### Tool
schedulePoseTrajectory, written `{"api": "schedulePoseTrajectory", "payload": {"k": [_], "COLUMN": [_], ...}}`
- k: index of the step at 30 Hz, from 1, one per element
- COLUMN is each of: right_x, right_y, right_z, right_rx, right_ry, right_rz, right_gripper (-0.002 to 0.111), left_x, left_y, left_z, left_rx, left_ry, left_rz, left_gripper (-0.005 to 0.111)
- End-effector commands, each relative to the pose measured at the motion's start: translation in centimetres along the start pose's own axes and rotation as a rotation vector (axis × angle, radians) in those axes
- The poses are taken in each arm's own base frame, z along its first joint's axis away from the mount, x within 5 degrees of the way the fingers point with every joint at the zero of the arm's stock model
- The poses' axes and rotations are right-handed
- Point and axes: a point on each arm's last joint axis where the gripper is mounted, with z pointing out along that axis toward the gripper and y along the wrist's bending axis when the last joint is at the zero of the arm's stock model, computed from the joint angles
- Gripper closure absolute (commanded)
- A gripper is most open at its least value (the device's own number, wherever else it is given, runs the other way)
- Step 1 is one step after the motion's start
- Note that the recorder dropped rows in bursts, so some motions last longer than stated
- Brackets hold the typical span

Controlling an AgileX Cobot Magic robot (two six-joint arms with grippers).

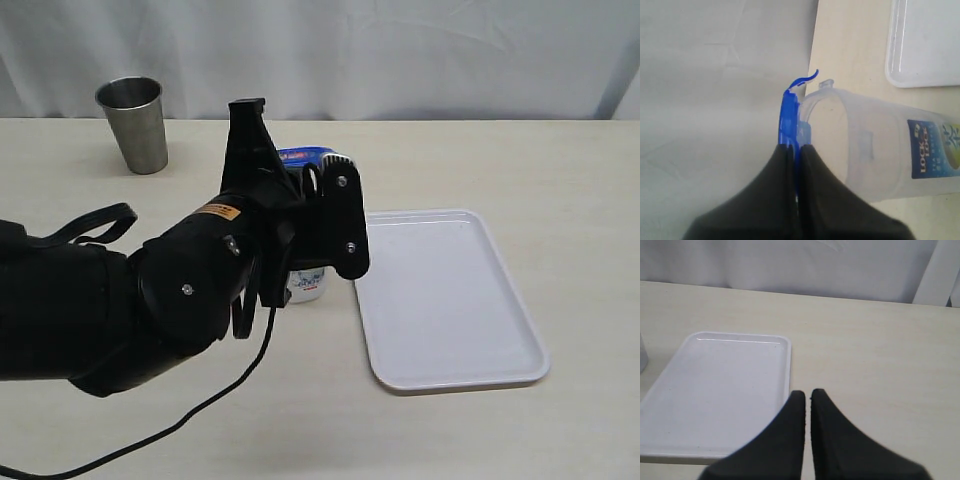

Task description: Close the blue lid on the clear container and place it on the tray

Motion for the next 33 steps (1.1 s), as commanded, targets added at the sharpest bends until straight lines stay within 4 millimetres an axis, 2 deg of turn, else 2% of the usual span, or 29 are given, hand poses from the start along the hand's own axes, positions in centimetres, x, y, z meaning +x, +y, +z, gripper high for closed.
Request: {"api": "schedulePoseTrajectory", "payload": {"k": [1, 14, 22, 28, 33], "right_x": [0.1, 0.1, 0.1, 0.1, 0.1], "right_y": [0.0, 0.0, 0.0, 0.0, 0.0], "right_z": [0.0, 0.0, 0.0, 0.0, 0.0], "right_rx": [-0.002, -0.002, -0.002, -0.002, -0.002], "right_ry": [-0.006, -0.006, -0.006, -0.006, -0.006], "right_rz": [-0.003, -0.003, -0.003, -0.003, -0.003], "right_gripper": [0.104, 0.104, 0.104, 0.104, 0.104], "left_x": [-0.1, -0.1, 3.1, 3.1, 3.5], "left_y": [0.5, 1.6, 2.6, 3.1, 5.1], "left_z": [-0.2, -0.3, 1.5, 1.8, 2.4], "left_rx": [-0.033, -0.159, -0.115, -0.139, -0.200], "left_ry": [-0.013, -0.001, 0.066, 0.027, 0.053], "left_rz": [0.053, 0.106, -0.065, -0.048, -0.095], "left_gripper": [0.107, 0.107, 0.107, 0.107, 0.107]}}
